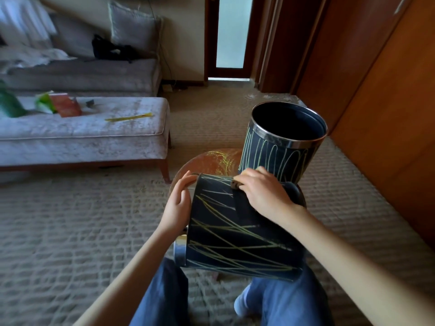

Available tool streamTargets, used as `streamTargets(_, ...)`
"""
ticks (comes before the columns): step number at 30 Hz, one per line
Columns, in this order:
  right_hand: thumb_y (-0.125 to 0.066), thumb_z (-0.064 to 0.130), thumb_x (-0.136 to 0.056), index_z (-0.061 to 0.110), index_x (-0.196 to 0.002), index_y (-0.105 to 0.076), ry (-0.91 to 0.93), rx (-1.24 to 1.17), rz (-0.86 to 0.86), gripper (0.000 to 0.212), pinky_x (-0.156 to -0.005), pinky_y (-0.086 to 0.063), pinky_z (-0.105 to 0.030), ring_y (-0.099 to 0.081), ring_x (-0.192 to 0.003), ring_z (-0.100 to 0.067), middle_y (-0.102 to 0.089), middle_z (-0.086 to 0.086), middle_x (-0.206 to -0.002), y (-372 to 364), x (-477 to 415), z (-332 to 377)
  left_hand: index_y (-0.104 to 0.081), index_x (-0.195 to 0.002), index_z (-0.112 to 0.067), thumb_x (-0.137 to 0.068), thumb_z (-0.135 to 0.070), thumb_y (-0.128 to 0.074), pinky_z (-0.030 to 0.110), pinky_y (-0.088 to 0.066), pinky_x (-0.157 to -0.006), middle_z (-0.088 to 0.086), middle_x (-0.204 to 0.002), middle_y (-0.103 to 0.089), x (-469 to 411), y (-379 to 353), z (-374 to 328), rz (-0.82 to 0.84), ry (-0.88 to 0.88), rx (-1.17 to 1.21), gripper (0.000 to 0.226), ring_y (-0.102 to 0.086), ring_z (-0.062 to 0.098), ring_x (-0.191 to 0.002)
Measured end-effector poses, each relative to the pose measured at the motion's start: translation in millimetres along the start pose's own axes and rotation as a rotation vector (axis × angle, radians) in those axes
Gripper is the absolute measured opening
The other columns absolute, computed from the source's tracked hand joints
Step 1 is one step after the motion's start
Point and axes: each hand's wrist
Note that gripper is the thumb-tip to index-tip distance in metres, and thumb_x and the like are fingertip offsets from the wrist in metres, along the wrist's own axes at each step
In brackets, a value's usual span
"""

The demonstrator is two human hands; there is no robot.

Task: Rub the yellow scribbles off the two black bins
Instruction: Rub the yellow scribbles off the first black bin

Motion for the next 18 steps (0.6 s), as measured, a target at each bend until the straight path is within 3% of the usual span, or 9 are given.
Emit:
streamTargets(4, -0.07, 0.011, -0.089, 0.015, -0.112, -0.071, -0.021, -0.112, -0.05, 0.024, -0.088, -0.048, -0.041, -0.054, -0.096, -0.022, -0.069, 0.001, -0.11, 3, 14, 5, -0.059, -0.126, -0.024, -0.101, -0.005, -0.032, 0.043, -0.034, -0.117, -0.003, -0.148, -0.049, -6, -1, 0, 0.004, 0.018, -0.021, 0.042, -0.044, 0.012, -0.136)
streamTargets(7, -0.079, 0.004, -0.077, 0.016, -0.103, -0.075, 0.097, -0.145, -0.091, 0.029, -0.08, -0.051, -0.038, -0.056, -0.089, -0.021, -0.069, 0.003, -0.104, 3, 55, 19, -0.058, -0.129, -0.023, -0.101, -0.011, -0.031, 0.044, -0.037, -0.116, -0.004, -0.148, -0.049, -11, -1, -1, 0.009, 0.029, -0.023, 0.041, -0.045, 0.012, -0.136)
streamTargets(10, -0.08, 0.003, -0.075, 0.016, -0.103, -0.076, 0.197, -0.138, -0.107, 0.031, -0.074, -0.051, -0.038, -0.056, -0.087, -0.023, -0.068, 0.003, -0.104, 2, 63, 26, -0.057, -0.13, -0.021, -0.102, -0.005, -0.03, 0.037, -0.032, -0.119, -0.003, -0.151, -0.046, -6, 1, -2, 0.004, -0.001, -0.036, 0.042, -0.041, 0.009, -0.138)
streamTargets(16, -0.065, 0.013, -0.093, 0.017, -0.109, -0.074, 0.001, -0.094, 0.005, 0.019, -0.083, -0.05, -0.044, -0.055, -0.092, -0.026, -0.068, 0.0, -0.104, 0, -6, 14, -0.055, -0.13, -0.024, -0.103, -0.003, -0.029, 0.02, -0.029, -0.116, -0.005, -0.152, -0.043, 6, -2, -1, 0.014, -0.033, -0.021, 0.043, -0.038, 0.006, -0.14)
streamTargets(18, -0.058, 0.016, -0.097, 0.016, -0.112, -0.073, -0.032, -0.056, 0.06, 0.021, -0.086, -0.048, -0.043, -0.052, -0.096, -0.026, -0.066, -0.001, -0.105, -2, -20, 17, -0.055, -0.129, -0.026, -0.101, -0.01, -0.03, 0.025, -0.029, -0.117, -0.003, -0.152, -0.045, 5, -2, -1, 0.016, -0.037, -0.009, 0.04, -0.039, 0.008, -0.141)
Point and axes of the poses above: each hand's wrist, its own x-axis away from the middle knuckle, its own y-axis out of the back of the hand, z = x × y
